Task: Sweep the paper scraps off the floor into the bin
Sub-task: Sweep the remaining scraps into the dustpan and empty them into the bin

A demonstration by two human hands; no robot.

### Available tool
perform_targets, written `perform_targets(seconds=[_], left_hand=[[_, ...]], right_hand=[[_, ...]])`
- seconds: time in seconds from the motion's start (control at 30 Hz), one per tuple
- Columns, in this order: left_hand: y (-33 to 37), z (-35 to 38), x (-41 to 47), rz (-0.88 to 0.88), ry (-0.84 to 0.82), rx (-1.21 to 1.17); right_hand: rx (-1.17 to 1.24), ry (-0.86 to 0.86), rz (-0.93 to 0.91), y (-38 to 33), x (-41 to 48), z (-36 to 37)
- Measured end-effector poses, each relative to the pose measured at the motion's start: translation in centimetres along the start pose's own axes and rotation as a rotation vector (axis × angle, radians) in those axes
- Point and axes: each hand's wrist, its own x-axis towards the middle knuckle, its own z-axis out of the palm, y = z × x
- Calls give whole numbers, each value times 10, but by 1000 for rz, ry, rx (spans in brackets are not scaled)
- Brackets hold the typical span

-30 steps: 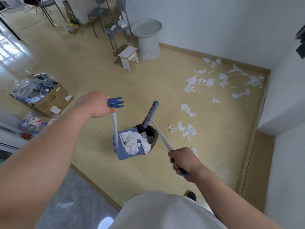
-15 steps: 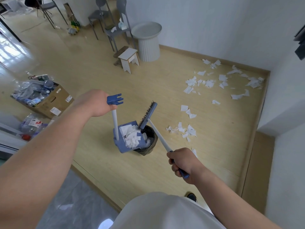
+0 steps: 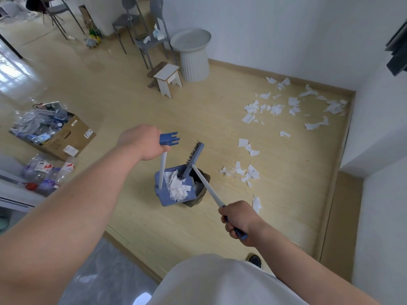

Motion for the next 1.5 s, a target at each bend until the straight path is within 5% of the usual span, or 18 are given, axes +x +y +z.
perform_targets(seconds=[0.5,0.9,1.33,1.5], left_hand=[[0,0,-2,-11,53,11],[2,-3,-3,1,43,44],[2,3,-4,3,44,52],[3,2,-6,1,56,51]], right_hand=[[-330,52,-98,1,5,-15],[13,-47,-59,-7,-12,-7],[-275,53,-32,7,8,-15],[-188,68,-17,2,4,-21]])
